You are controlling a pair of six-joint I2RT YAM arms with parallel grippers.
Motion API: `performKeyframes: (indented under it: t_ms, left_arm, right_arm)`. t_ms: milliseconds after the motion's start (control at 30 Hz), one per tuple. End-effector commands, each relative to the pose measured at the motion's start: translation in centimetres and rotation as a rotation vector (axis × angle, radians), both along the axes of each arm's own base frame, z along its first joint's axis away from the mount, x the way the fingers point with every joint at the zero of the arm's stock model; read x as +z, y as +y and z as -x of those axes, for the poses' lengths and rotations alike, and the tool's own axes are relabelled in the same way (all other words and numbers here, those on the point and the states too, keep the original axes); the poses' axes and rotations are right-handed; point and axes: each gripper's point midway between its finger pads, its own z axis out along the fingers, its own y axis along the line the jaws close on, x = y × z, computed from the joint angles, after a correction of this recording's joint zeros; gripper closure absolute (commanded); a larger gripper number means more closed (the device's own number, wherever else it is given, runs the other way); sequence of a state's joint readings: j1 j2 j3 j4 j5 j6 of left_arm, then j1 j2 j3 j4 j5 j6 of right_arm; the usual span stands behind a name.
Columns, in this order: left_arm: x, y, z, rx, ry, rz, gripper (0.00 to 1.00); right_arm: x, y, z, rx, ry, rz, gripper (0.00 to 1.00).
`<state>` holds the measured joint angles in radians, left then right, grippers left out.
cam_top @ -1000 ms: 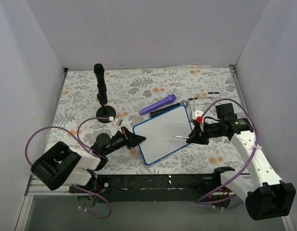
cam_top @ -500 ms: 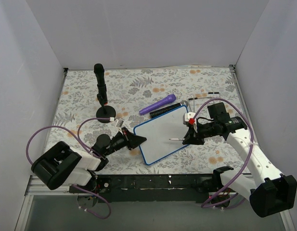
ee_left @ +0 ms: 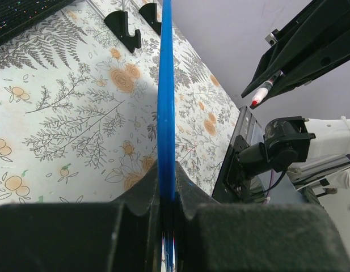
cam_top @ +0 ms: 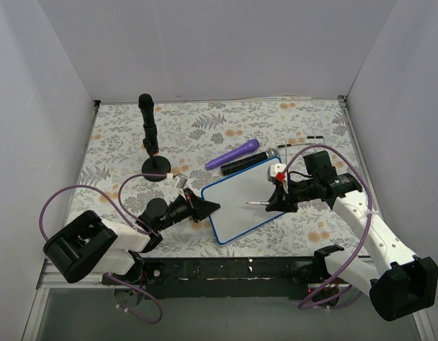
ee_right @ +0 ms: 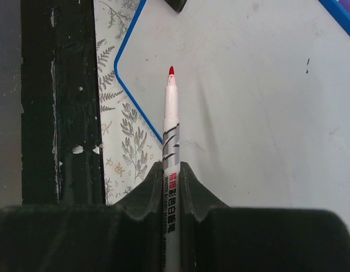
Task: Write a sentence on the whiteboard
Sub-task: Hold the whiteboard at the center of the board, then write a sentence on the whiteboard.
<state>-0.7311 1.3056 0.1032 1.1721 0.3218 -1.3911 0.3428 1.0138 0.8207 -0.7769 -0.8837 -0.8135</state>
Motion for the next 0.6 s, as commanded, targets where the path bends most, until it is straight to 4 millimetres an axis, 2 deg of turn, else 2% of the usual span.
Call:
performKeyframes:
  t_ms: [0, 300, 567]
  left_arm:
    - [2.8, -0.4, -1.1, 0.039, -0.086, 0.041, 1.00]
    - [2.6, -0.4, -1.2, 0.047, -0.080, 0.028, 1.00]
    - [2.1, -0.8, -1.3, 0.044, -0.061, 0.031, 1.00]
  right_arm:
    - [0.5, 0.4, -0.4, 0.008, -0.049, -0.020, 0.99]
    - [0.7, 0.0, -1.1, 0.007, -0.088, 0.016, 0.99]
    - [1.5, 0.2, -0.2, 0.089, -0.102, -0.001, 0.99]
